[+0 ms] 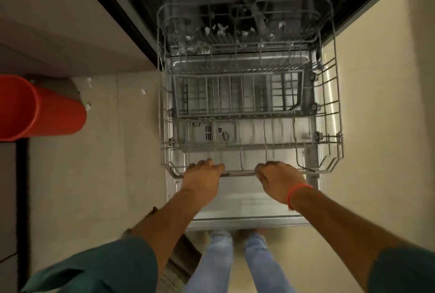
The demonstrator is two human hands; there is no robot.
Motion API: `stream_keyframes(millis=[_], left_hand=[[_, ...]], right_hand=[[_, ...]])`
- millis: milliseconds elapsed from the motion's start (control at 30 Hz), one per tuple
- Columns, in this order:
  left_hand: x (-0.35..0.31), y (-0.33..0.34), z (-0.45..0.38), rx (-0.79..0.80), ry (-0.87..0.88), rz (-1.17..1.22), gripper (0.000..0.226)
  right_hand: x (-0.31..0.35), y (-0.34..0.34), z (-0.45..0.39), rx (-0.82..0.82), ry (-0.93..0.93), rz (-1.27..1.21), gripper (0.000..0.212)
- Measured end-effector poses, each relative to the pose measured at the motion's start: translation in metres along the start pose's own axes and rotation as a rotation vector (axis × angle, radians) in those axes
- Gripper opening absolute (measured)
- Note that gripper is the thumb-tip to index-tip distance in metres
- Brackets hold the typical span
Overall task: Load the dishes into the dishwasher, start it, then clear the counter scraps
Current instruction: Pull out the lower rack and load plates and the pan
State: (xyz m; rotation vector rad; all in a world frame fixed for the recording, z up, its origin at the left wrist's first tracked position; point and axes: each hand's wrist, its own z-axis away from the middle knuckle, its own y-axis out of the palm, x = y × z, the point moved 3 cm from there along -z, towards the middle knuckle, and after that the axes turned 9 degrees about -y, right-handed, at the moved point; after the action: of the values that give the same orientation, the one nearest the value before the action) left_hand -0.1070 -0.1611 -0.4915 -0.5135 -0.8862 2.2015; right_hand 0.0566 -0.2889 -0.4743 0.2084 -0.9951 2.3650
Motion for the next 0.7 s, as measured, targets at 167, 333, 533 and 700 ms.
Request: stream_keyframes(millis=[167, 333, 533, 700], left_hand=[[-0.002, 0.016, 0.019, 0.177, 0.034, -0.008, 0.035], [-0.002, 0.017, 0.033, 0.341, 0.083, -0.057, 0.038], [0.003, 0.028, 0.068, 0.405, 0.054, 0.016, 0.053], [0.010, 0.026, 0.104, 0.288, -0.037, 0.254, 0.063]], right_hand=[[0.008, 0.030, 0.022, 0.056, 0.040, -0.030, 0.031], [0.013, 0.049, 0.039, 0.152, 0.101, -0.056, 0.040], [0.029, 0.047, 0.059, 0.166, 0.108, -0.088, 0.053], [0.052, 0.030, 0.077, 0.021, 0.112, -0.260, 0.056]])
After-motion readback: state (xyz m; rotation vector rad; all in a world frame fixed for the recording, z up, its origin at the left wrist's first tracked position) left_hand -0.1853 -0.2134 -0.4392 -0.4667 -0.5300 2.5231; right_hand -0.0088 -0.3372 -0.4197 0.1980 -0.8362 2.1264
